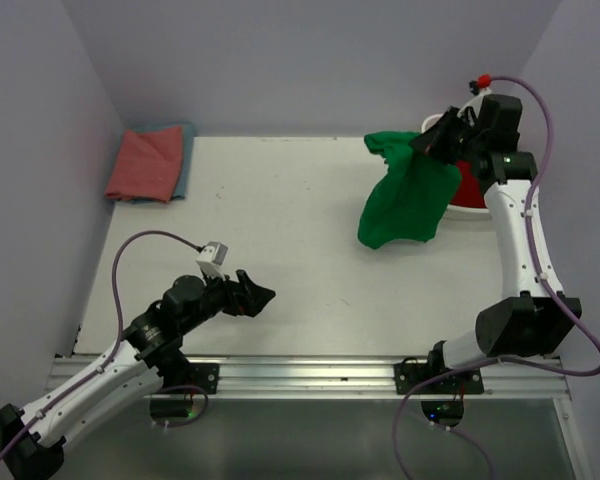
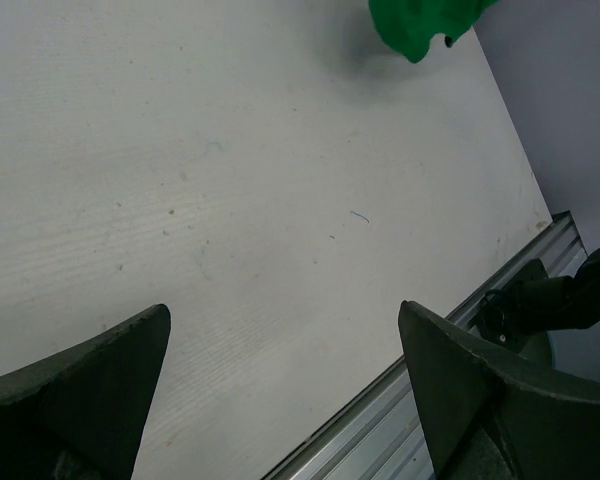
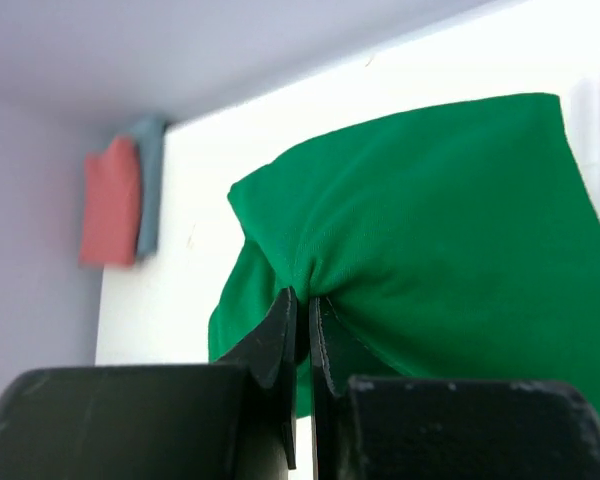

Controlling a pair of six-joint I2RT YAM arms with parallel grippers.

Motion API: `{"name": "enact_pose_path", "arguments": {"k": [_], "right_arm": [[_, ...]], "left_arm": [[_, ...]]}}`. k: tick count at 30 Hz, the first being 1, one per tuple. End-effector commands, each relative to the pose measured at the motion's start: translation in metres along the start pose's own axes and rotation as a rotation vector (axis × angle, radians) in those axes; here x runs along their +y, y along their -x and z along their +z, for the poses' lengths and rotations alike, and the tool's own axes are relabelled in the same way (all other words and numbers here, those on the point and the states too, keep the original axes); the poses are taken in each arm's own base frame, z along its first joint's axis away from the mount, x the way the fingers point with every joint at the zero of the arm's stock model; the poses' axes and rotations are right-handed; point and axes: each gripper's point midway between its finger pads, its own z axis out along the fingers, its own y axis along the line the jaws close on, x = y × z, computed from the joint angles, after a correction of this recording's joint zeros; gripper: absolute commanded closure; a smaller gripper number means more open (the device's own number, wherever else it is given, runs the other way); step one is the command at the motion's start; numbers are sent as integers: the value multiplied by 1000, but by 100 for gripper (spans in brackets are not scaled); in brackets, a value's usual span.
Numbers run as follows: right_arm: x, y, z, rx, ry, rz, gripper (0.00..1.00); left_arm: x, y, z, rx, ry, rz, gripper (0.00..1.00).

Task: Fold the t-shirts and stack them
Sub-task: Move the tshirt to the center of the board

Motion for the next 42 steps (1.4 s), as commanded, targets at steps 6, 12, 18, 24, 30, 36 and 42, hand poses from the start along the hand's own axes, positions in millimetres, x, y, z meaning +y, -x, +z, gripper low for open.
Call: {"name": "enact_pose_path", "arguments": {"k": [6, 12, 18, 24, 30, 36, 42], "right_arm": [[109, -134, -42, 384, 559, -164, 100], [142, -192, -77, 538, 861, -140, 100], [61, -201, -43, 412, 313, -118, 100], [-50, -187, -58, 263, -327, -132, 100], [-87, -176, -90, 176, -534, -138, 100], [-104, -192, -98, 227, -595, -169, 30], [-96, -193, -102, 190, -528, -135, 28]], "left_arm": [[16, 14, -17, -90, 92, -49, 0], [22, 23, -26, -133, 140, -79, 0], [26, 22, -27, -142, 160, -112, 0], [27, 16, -17, -97, 178, -112, 0], [22, 0, 7, 0, 150, -92, 4], [-17, -1, 40, 55, -31, -64, 5], [-48, 23, 85, -1, -132, 0, 1]]}}
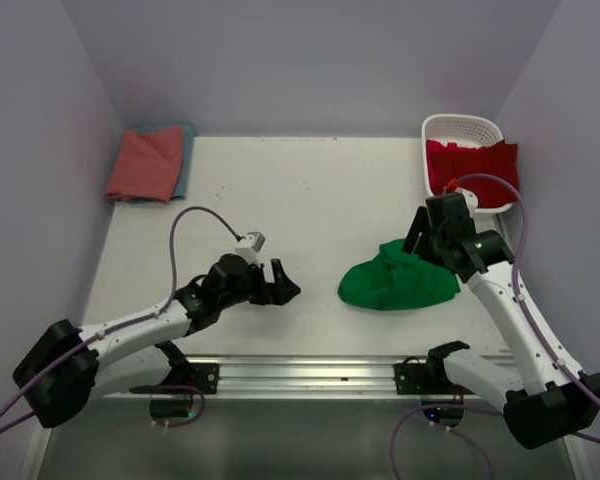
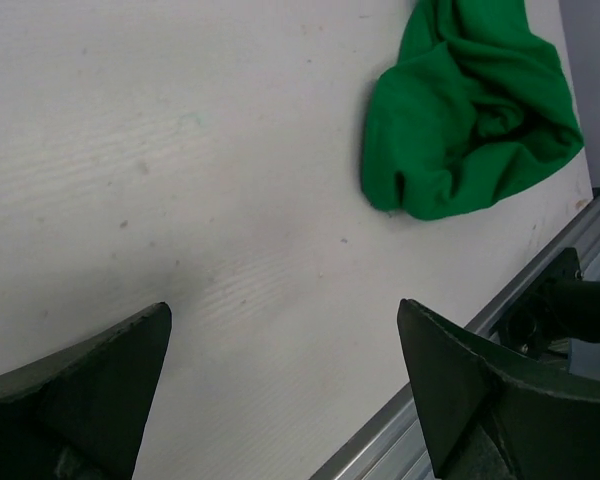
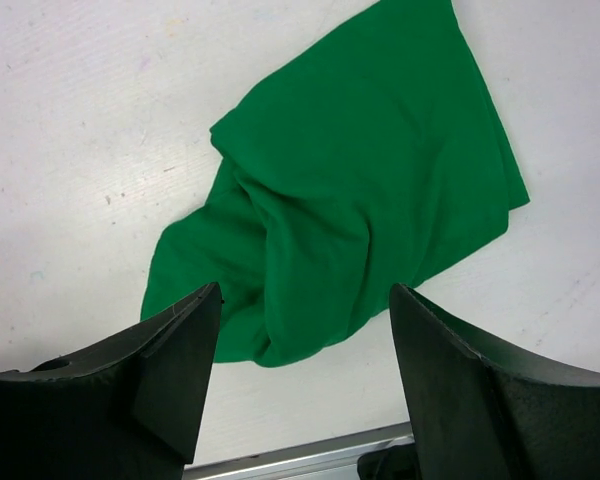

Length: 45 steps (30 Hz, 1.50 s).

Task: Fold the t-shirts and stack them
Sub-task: Move the tshirt to the center of the board, then flatten the tshirt out

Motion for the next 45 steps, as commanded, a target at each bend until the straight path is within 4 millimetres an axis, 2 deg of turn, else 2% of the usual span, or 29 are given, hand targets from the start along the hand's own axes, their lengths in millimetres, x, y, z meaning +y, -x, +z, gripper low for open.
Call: {"name": "enact_pose_path", "arguments": {"k": [1, 2, 4, 5, 7, 8, 10, 11, 13, 15, 19, 22, 28, 31, 34, 35, 36, 37, 39, 40, 42, 43, 44, 45], "right_arm": [[0, 6, -9, -56, 21, 35, 29], [1, 5, -12, -57, 42, 37, 30], [4, 4, -13, -56, 63, 39, 32], [4, 3, -15, -60, 75, 39, 33], [4, 2, -17, -62, 85, 38, 34], [5, 1, -19, -61, 97, 35, 36], [6, 1, -23, -64, 118, 32, 37], [6, 0, -24, -68, 124, 32, 39], [6, 0, -28, -72, 137, 27, 40], [5, 0, -29, -81, 142, 26, 41], [5, -2, -29, -81, 147, 24, 43], [6, -1, -29, -87, 155, 24, 44], [7, -1, -26, -90, 158, 20, 46], [8, -3, -24, -85, 158, 17, 47], [7, -5, -22, -83, 156, 18, 48], [7, -5, -22, -84, 155, 16, 48], [5, -5, -22, -88, 151, 16, 49], [5, -5, -22, -90, 153, 13, 49], [5, -4, -24, -97, 156, 14, 49], [5, -3, -25, -100, 157, 16, 50], [6, -2, -26, -106, 164, 12, 49], [7, -2, -26, -107, 169, 11, 49], [7, -2, -26, -105, 172, 8, 49], [8, -2, -25, -106, 176, 9, 49]], "left_arm": [[-81, 75, 19, -190, -240, 88, 1], [-75, 68, 41, -141, -211, 95, 1], [-91, 77, 60, -144, -253, 124, 1], [-101, 78, 80, -109, -278, 137, 1], [-113, 82, 99, -99, -315, 172, 3], [-120, 80, 115, -71, -341, 182, 3], [-136, 87, 129, -78, -394, 210, 4], [-131, 77, 142, -42, -392, 213, 5], [-137, 79, 151, -38, -412, 240, 6], [-131, 65, 165, 10, -413, 269, 7], [-133, 41, 197, 141, -450, 327, 13], [-128, 21, 211, 221, -441, 365, 16], [-132, 1, 216, 296, -489, 420, 22], [-137, -7, 214, 332, -521, 447, 32], [-142, -10, 208, 344, -551, 453, 62], [-142, -10, 206, 344, -551, 453, 88], [-144, -7, 203, 338, -549, 455, 100], [-144, -5, 195, 328, -537, 470, 100], [-147, 6, 186, 294, -511, 501, 100], [-155, 28, 176, 224, -468, 527, 100], [-147, 43, 161, 205, -362, 558, 100], [-153, 76, 144, 104, -285, 578, 100], [-143, 81, 130, 118, -215, 586, 100], [-145, 98, 117, 73, -179, 613, 100]]}}
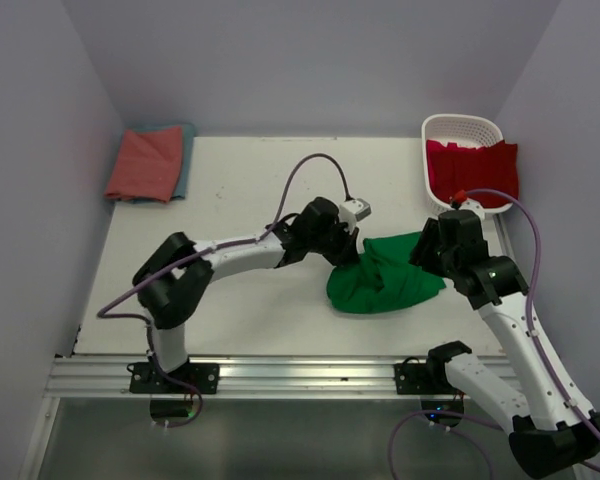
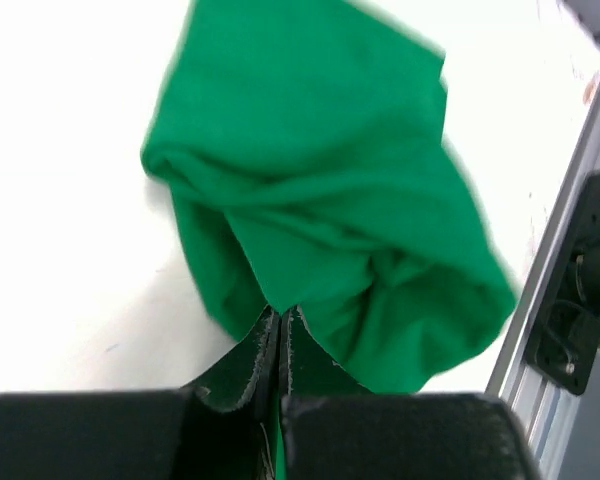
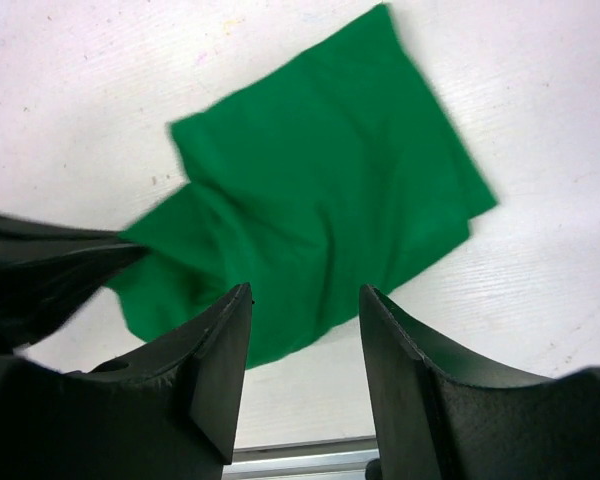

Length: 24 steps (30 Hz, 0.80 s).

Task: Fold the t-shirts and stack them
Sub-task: Flatten the tshirt out

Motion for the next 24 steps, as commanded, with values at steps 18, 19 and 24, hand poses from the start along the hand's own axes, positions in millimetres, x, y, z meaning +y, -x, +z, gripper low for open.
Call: {"name": "enact_pose_path", "arguments": {"k": [18, 19, 24], "right_arm": [[56, 4, 15, 17, 254, 12, 48], [57, 5, 15, 14, 260, 14, 48], [54, 1, 15, 13, 257, 7, 46]], "left_arm": [[-81, 225, -368, -695, 513, 215, 100], [-82, 230, -371, -698, 517, 221, 100], [-94, 259, -381, -741, 510, 244, 100]]}}
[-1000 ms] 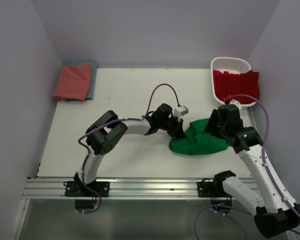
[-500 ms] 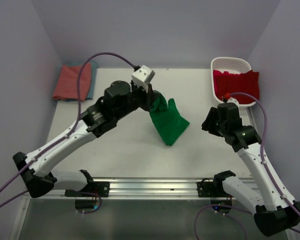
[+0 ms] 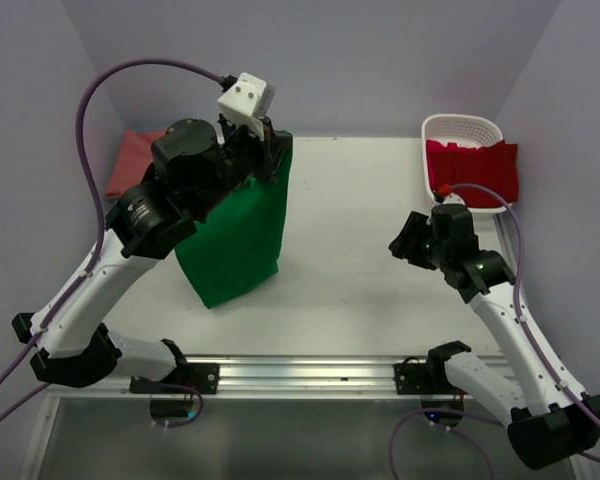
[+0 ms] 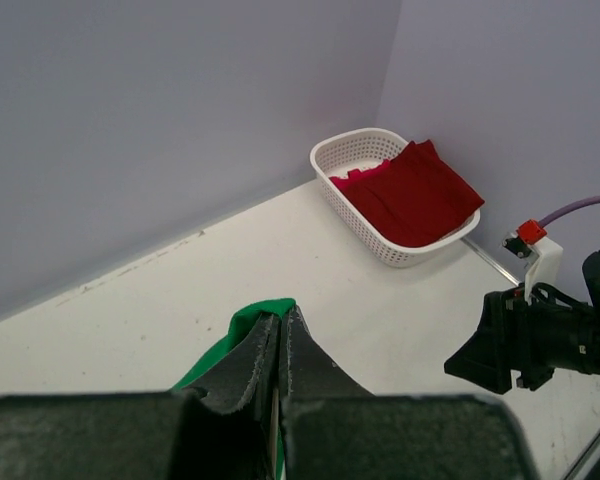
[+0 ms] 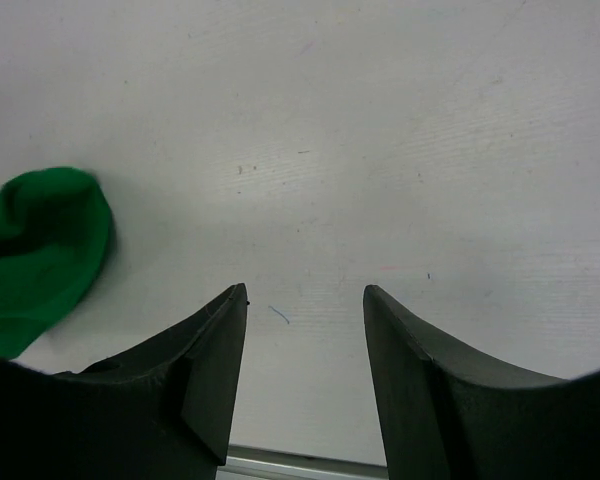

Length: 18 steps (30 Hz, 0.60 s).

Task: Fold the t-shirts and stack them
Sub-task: Flatten the tshirt out

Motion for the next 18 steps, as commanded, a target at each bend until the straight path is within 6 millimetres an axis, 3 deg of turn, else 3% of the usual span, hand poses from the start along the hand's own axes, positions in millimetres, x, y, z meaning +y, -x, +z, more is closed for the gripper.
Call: {"name": "enact_pose_path", "arguments": {"k": [1, 5, 9, 11, 13, 14, 15, 16, 17, 18], "right_arm": [[10, 5, -4, -36, 60, -10, 46], [6, 4, -6, -50, 55, -14, 45], [-1, 2, -6, -64, 31, -11, 44], [-2, 3, -7, -78, 28, -5, 44], [-5, 6, -7, -94, 17, -1, 44], [-6, 5, -7, -94, 10, -2, 43], [-6, 7, -8, -99, 5, -2, 43], [-9, 10, -9, -111, -16, 0, 43], [-11, 13, -12, -116, -31, -1, 43], [-13, 15, -13, -125, -46, -2, 43]], "left_arm": [[1, 19, 6, -26, 13, 40, 100], [-11, 27, 25, -33, -31, 55, 100], [-32, 62, 33, -124, -125, 49, 100], [-55, 82, 22, -183, -256, 44, 100], [-80, 100, -8, -267, -432, 48, 100], [-87, 71, -4, -206, -475, 38, 100], [-88, 76, -30, -234, -517, 30, 100], [-97, 58, -38, -187, -583, 23, 100], [-102, 16, -34, -68, -617, -7, 100], [-105, -6, -43, 4, -651, -21, 100]]}}
